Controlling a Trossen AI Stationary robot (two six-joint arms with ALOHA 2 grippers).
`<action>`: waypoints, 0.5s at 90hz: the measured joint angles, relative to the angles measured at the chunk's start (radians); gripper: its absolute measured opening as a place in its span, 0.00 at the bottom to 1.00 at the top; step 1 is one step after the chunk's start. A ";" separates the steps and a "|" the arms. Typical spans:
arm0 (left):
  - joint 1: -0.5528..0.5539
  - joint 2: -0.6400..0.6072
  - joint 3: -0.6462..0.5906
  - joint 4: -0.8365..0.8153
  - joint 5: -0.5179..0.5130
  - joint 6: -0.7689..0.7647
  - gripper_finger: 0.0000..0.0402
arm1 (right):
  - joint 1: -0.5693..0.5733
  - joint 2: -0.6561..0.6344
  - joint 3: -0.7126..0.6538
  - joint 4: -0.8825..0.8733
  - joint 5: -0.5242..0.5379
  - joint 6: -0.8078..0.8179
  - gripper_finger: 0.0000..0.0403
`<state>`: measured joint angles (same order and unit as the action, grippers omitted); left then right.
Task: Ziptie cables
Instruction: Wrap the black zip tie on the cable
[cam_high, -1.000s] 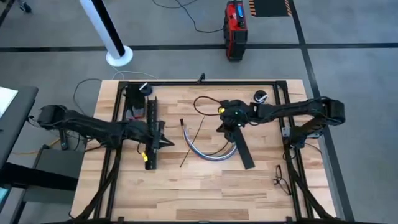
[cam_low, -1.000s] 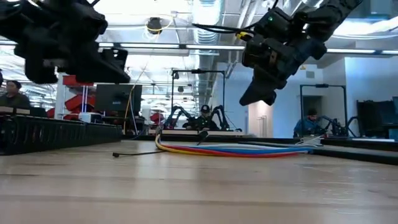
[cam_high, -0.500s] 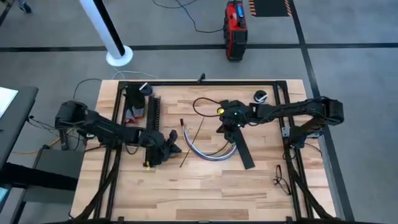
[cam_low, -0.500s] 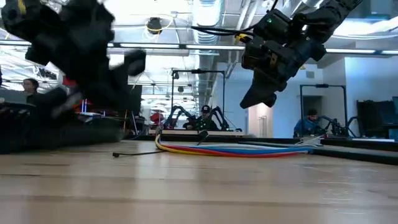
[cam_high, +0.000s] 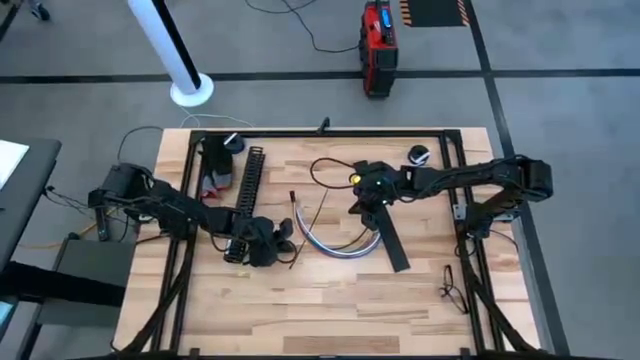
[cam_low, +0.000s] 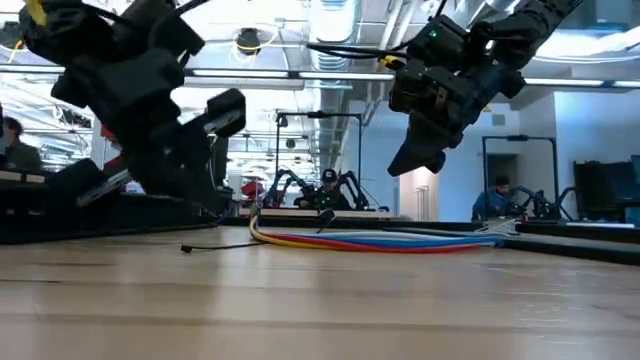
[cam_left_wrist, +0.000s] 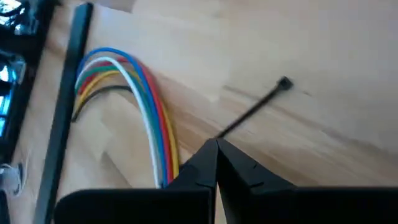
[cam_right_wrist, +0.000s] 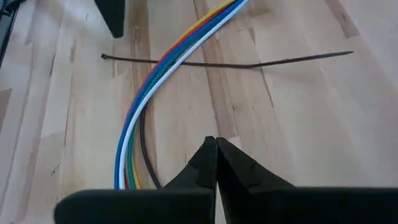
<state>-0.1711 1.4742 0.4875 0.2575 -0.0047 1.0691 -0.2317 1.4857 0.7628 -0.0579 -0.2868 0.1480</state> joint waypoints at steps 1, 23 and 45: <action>0.000 0.000 0.000 -0.001 0.000 0.005 0.00 | 0.000 0.000 0.000 0.000 0.000 0.000 0.00; -0.001 0.002 -0.001 -0.019 0.048 0.087 0.01 | 0.000 0.000 0.000 -0.005 0.000 -0.002 0.00; -0.001 0.041 0.000 0.018 0.088 0.116 0.13 | 0.000 0.000 0.000 -0.011 0.000 -0.002 0.00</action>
<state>-0.1719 1.5156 0.4871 0.2758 0.0830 1.1847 -0.2317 1.4857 0.7628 -0.0690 -0.2867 0.1463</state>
